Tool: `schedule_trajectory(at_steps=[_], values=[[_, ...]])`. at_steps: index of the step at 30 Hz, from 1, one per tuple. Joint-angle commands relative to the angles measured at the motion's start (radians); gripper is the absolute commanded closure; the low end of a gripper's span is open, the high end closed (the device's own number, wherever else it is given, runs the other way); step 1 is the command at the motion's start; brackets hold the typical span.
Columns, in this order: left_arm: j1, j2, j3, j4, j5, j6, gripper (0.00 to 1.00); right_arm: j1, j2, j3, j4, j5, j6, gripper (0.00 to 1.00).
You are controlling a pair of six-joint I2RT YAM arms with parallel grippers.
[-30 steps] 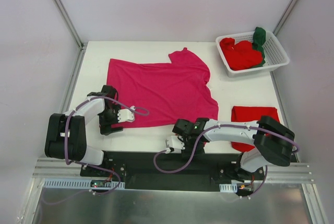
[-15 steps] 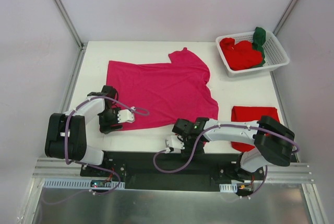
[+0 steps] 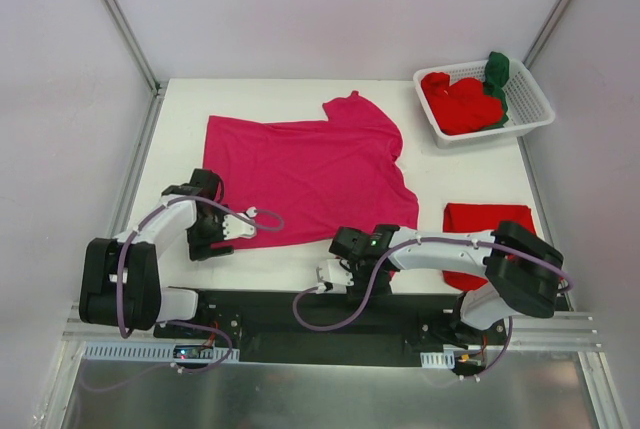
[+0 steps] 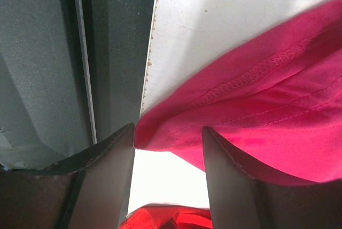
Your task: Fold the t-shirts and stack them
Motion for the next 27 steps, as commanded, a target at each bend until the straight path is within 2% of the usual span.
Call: schedule_trajectory(at_steps=[1, 10, 18, 22, 27], values=[[0.006, -0.048, -0.028, -0.010, -0.019, 0.015, 0.25, -0.001, 0.014, 0.038, -0.022, -0.022, 0.001, 0.43], [-0.003, -0.063, -0.063, 0.001, -0.005, 0.015, 0.25, -0.002, 0.017, 0.041, -0.025, -0.017, 0.001, 0.43], [-0.003, 0.064, -0.005, 0.015, 0.006, 0.007, 0.26, -0.001, 0.012, 0.048, -0.039, -0.017, 0.003, 0.43], [-0.003, 0.136, 0.032, 0.022, 0.003, 0.001, 0.31, -0.001, 0.009, 0.053, -0.042, -0.012, -0.002, 0.43], [-0.003, 0.152, 0.038, 0.024, 0.001, -0.001, 0.37, -0.002, 0.014, 0.059, -0.038, -0.009, 0.004, 0.43]])
